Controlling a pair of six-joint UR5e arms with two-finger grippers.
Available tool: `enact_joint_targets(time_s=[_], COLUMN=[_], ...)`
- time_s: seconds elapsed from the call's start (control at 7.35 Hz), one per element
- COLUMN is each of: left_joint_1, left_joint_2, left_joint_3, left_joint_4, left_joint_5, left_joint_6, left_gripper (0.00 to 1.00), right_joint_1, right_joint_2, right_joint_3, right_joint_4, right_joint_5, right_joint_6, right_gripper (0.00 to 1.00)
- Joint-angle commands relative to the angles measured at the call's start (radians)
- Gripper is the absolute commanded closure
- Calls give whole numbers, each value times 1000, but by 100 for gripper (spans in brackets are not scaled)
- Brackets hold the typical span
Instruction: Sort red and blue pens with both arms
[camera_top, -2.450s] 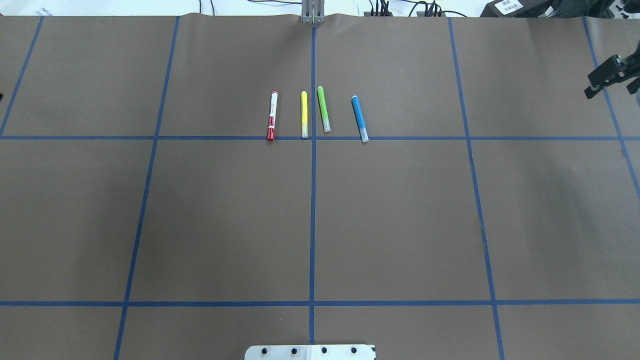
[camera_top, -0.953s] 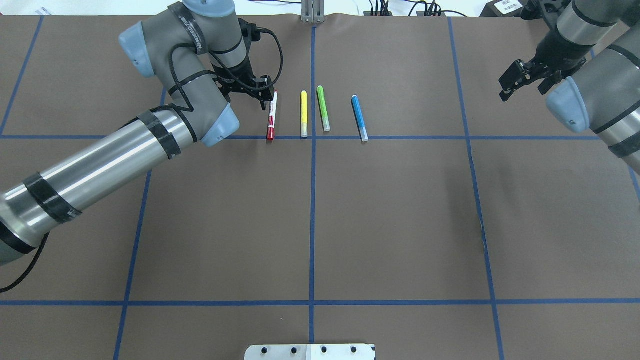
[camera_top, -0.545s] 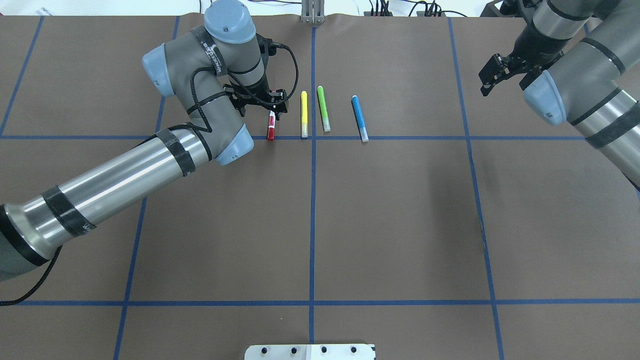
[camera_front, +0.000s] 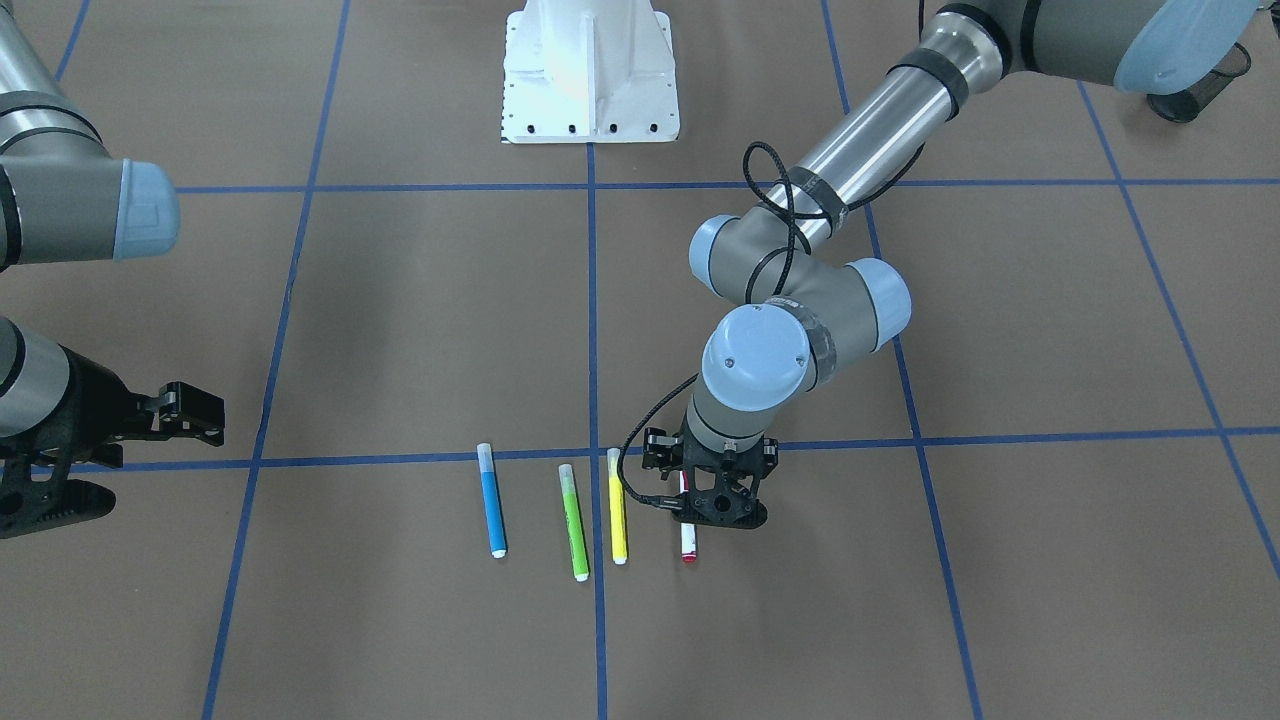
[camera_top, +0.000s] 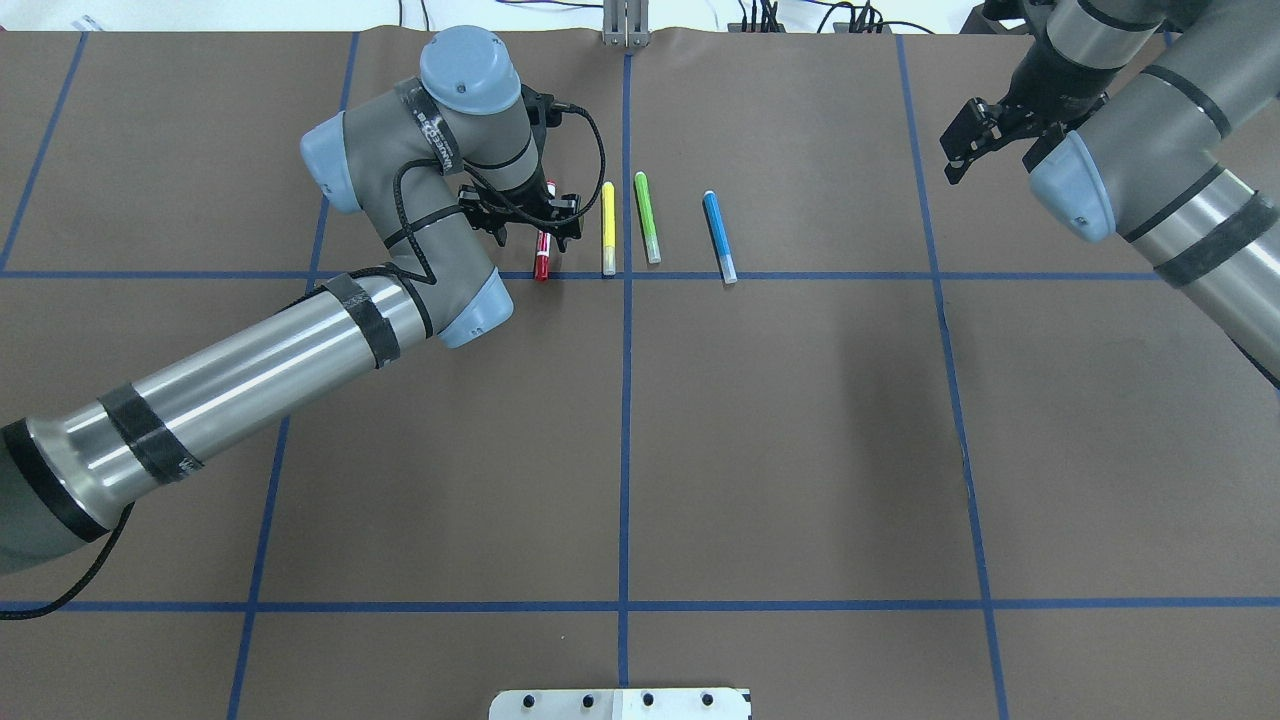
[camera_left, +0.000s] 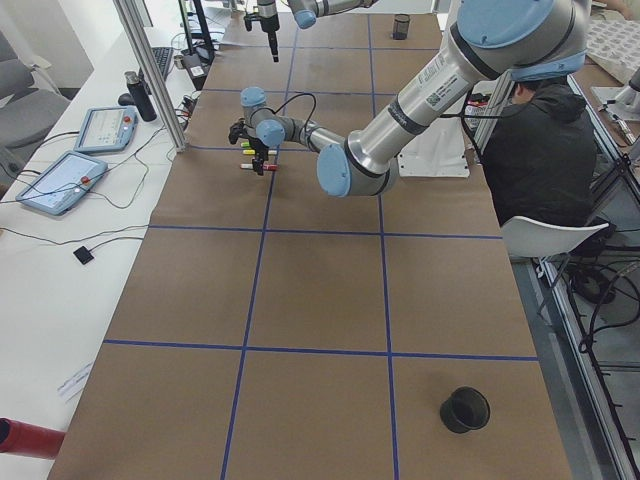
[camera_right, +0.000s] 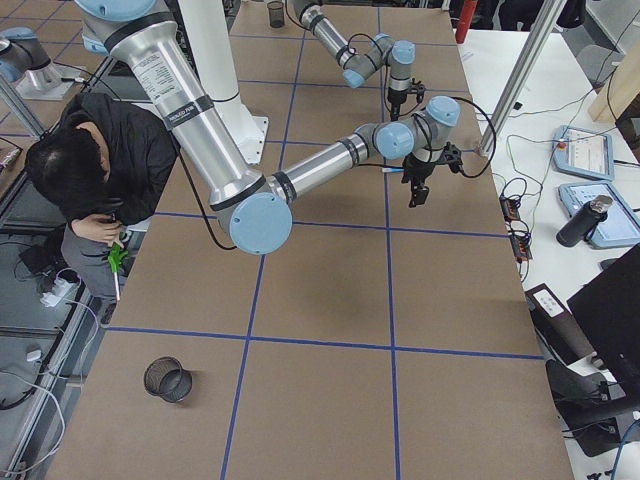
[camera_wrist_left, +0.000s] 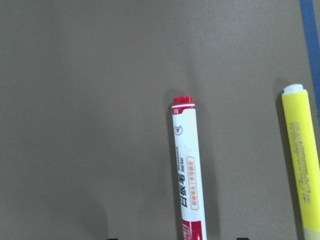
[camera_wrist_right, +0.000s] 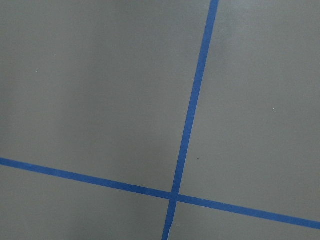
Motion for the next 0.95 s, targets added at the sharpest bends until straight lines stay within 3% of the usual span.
enact_joint_targets(time_s=[0.0, 0.41, 0.54, 0.82], left_joint_1=[9, 19, 21, 19], left_joint_2=[-5, -7, -7, -7], left_joint_3=[2, 5, 5, 4], left_joint_4=[-2, -2, -2, 1], left_joint_5=[2, 2, 2, 2], left_joint_6=[-16, -30, -39, -41], left_gripper=[37, 46, 54, 100], right_joint_1=[0, 1, 1, 1], right_joint_2=[2, 2, 2, 1], right_joint_3=[-1, -1, -1, -1], right_joint_4=[0, 0, 0, -2], right_joint_5=[0, 2, 2, 2], right_joint_6=[0, 8, 8, 8], right_gripper=[0, 0, 0, 0])
